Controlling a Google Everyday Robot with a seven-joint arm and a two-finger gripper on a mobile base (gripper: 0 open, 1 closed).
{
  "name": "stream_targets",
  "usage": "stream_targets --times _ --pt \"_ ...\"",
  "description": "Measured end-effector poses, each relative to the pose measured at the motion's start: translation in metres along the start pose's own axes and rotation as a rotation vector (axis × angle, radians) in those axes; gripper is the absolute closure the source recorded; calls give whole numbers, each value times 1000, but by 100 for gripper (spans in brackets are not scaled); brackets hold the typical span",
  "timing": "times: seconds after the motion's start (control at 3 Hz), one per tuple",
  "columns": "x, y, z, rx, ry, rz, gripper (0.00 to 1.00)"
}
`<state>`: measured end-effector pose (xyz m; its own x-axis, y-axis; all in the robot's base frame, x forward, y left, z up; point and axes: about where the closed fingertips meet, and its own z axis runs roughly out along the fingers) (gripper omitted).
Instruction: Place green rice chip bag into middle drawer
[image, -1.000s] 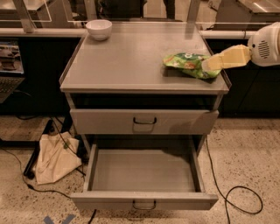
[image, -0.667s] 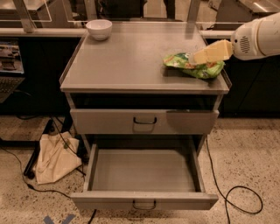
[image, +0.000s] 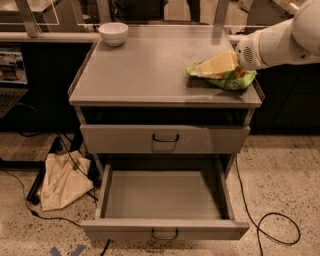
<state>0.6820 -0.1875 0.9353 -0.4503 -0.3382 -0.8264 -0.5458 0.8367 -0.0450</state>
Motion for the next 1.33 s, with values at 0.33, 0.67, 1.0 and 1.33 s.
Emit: stream_targets --times 0.33,0.67,1.0,1.33 --pt "9 -8 31 47 20 -14 0" --pt "14 -26 58 138 30 -59 0" --pt "18 -48 75 225 53 -88 0" --pt "19 -52 76 237 58 -94 17"
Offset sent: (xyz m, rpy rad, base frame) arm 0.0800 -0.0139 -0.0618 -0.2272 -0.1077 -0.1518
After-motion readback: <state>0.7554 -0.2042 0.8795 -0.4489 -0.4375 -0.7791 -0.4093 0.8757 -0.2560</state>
